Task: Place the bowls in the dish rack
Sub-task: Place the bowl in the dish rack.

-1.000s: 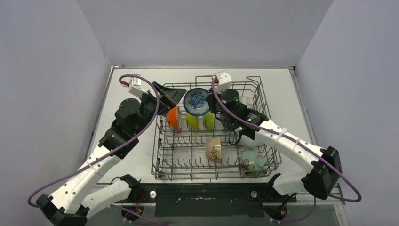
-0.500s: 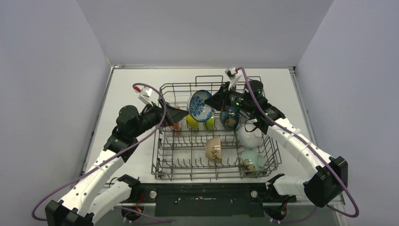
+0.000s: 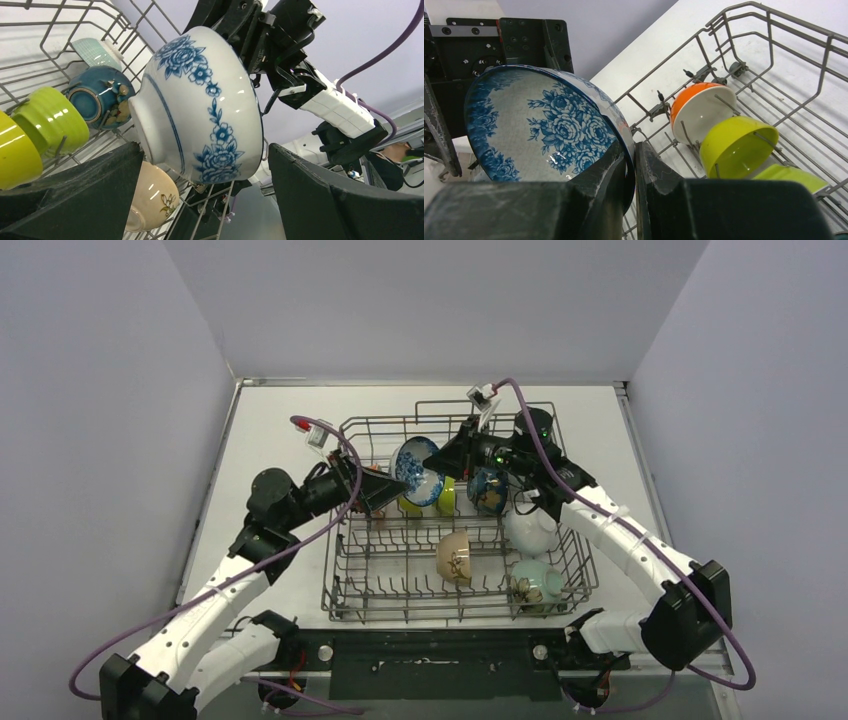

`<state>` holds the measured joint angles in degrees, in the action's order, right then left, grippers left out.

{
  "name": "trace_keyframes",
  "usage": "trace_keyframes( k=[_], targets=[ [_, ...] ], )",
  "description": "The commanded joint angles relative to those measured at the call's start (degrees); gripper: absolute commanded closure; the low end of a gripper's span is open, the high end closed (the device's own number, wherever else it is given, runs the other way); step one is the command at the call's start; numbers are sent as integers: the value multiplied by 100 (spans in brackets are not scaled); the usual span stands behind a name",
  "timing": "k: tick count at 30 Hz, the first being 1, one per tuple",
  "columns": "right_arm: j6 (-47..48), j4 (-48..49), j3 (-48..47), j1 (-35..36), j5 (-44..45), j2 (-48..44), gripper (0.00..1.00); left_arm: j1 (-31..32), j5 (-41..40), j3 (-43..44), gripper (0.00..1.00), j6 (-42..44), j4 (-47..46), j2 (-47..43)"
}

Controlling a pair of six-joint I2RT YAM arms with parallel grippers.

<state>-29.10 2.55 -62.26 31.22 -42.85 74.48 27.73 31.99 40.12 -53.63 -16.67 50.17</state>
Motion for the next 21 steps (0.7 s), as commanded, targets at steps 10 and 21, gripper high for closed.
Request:
trace_keyframes(
  k=[10,21],
  targets=[
    [-178,708,-120,94,-452,90,95,227,-203,612,4,507,50,303],
    [-194,747,-129,127,-431,168,95,321,-83,874,36,578,383,558]
  ],
)
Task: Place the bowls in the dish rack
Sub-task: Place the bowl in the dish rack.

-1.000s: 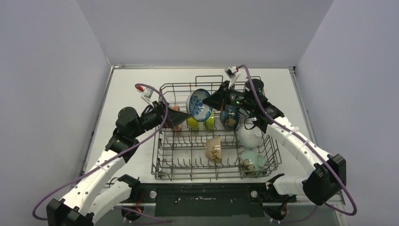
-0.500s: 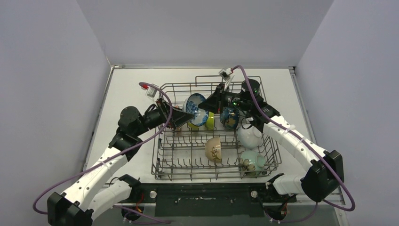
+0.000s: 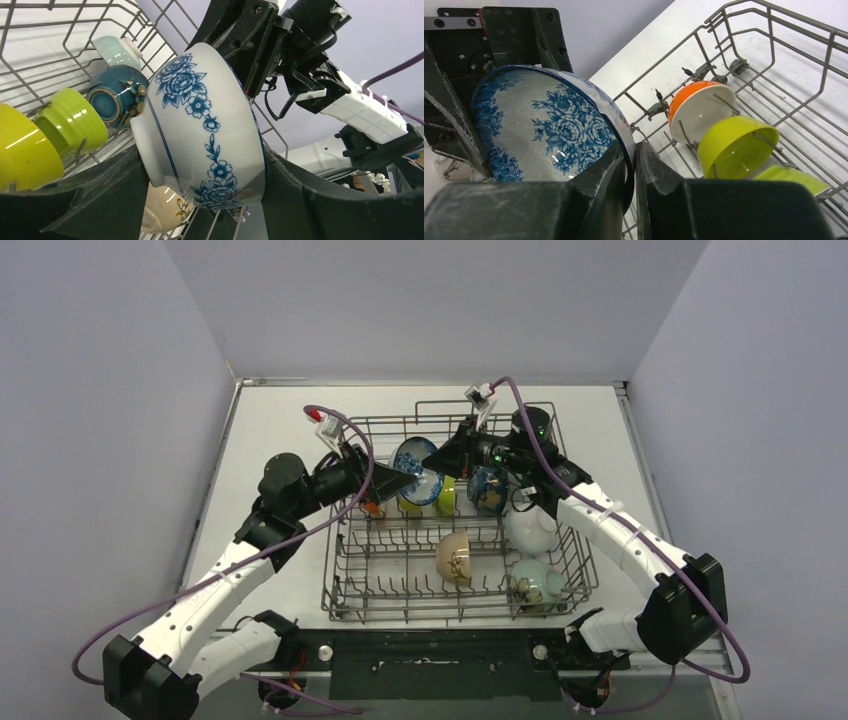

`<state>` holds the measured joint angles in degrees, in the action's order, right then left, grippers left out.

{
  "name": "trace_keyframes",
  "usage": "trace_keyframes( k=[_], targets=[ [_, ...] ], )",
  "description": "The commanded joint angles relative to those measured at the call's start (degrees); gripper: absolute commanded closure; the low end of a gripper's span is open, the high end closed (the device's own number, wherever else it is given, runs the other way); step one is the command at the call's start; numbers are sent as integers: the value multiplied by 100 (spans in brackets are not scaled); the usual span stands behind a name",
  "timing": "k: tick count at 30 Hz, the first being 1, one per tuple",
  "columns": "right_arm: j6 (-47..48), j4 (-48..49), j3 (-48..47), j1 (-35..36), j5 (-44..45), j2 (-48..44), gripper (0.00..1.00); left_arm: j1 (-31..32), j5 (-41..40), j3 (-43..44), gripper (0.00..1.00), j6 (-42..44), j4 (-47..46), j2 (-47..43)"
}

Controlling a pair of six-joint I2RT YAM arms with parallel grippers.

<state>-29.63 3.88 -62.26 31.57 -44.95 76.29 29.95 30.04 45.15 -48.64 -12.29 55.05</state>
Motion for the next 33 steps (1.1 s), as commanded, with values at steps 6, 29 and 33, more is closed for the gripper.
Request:
trace_keyframes(
  k=[6,29,33],
  targets=[
    [-46,511,-132,92,-84,-71,95,114,-138,616,19,219,824,147],
    [141,127,-83,80,440,-111,52,151,-336,759,100,208,1315,243],
    [272,-21,-67,77,663,-148,28,150,-553,910,100,423,1901,209]
  ],
)
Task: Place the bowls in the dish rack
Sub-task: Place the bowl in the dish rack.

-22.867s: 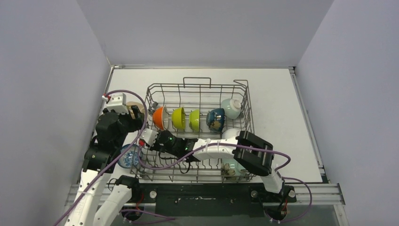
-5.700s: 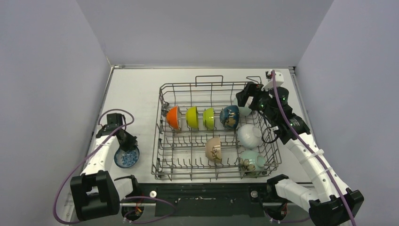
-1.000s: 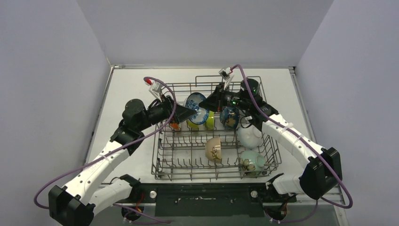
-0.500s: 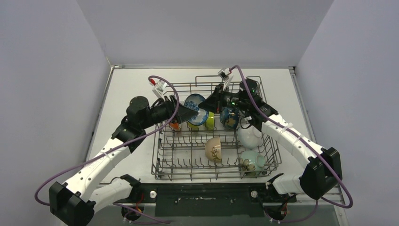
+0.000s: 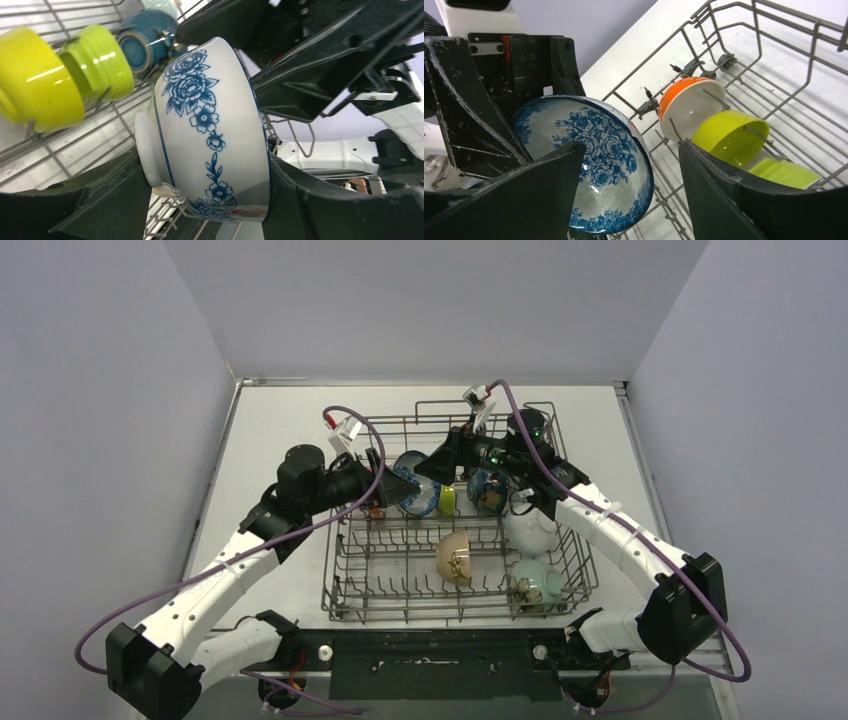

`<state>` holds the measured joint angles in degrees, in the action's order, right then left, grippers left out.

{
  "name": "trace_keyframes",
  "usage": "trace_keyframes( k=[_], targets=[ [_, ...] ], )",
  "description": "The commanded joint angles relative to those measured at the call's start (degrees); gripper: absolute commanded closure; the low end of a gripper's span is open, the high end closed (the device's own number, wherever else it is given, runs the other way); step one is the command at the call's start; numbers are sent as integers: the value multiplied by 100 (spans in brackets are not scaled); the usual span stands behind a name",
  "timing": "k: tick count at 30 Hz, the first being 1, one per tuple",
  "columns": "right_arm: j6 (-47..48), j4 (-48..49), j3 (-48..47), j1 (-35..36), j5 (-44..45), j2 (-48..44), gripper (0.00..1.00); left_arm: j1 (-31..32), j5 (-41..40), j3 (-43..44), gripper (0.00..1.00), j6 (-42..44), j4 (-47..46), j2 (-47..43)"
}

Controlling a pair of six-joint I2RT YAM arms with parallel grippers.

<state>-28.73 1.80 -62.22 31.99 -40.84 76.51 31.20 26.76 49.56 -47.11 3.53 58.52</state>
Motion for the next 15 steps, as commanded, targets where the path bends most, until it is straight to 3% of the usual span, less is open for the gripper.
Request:
trace_keyframes(
  k=[1,8,11,15],
  targets=[
    [216,136,-76,31,317,-190,24,26,-298,521,100,332,479,-139],
    [446,-163,17,36,1146,-609,0,80,-865,914,100,620,1713,10],
    [539,-385,123,35,1579,-879,9,228,-1151,1014,100,690,2108,73],
    [620,-522,236,27,2097,-1243,10,598,-1873,1211,100,824,2814,176]
  ],
)
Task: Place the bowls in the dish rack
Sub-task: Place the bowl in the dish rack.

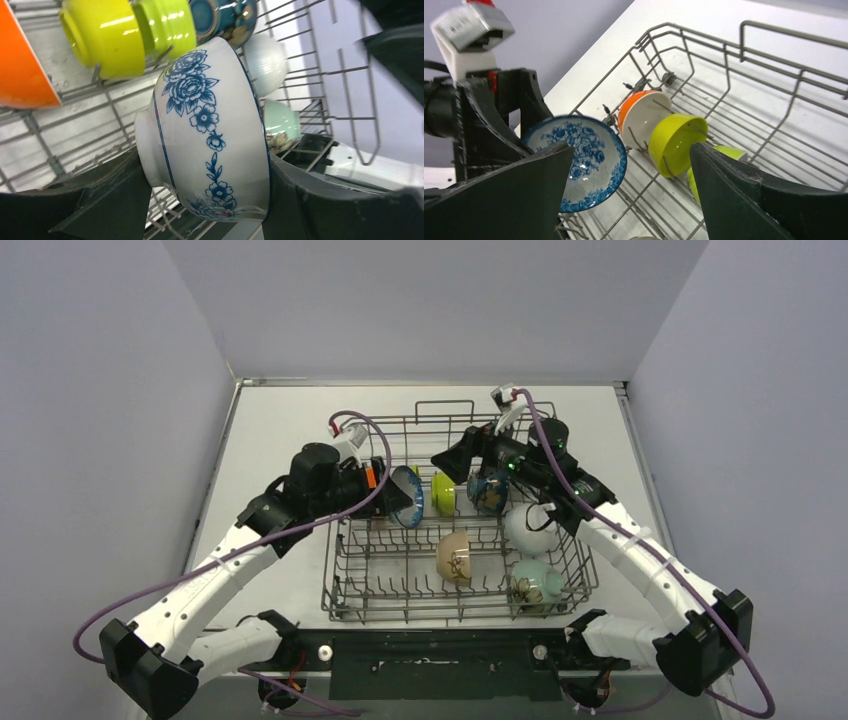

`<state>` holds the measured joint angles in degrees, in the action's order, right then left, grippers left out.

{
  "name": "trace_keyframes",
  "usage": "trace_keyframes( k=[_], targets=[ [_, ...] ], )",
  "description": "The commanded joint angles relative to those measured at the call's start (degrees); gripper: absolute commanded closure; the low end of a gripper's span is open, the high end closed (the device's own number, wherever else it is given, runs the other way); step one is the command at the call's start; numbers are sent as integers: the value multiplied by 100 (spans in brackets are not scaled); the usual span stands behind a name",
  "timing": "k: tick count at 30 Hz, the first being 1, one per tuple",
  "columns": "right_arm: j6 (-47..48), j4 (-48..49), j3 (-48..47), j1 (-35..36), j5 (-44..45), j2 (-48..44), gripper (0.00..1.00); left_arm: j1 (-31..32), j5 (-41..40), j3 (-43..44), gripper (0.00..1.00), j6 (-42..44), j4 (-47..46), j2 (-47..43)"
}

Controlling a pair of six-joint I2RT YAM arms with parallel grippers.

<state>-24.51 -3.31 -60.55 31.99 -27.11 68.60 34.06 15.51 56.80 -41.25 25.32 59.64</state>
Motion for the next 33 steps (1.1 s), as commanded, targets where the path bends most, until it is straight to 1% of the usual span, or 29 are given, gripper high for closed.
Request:
trace_keyframes(
  k=[1,6,7,10,14,22,33],
  targets=[
    [220,-38,110,23,847,-539,10,379,-889,539,100,240,807,92],
    [303,-168,215,13,1313,-847,10,738,-1490,666,100,10,1428,143],
    [329,-201,211,17,1351,-863,10,844,-1794,697,100,-75,1543,149],
    [391,-294,178,17,1387,-845,10,1234,-2232,814,100,-292,1906,212],
    [386,-340,186,15,1376,-783,10,1620,-2589,949,100,-494,2258,385],
    [377,-372,215,11,1331,-743,10,2122,-2832,1037,100,-740,2417,615],
    [377,-390,272,18,1349,-778,10,2426,-3043,1139,100,-1119,2532,1099]
  ],
)
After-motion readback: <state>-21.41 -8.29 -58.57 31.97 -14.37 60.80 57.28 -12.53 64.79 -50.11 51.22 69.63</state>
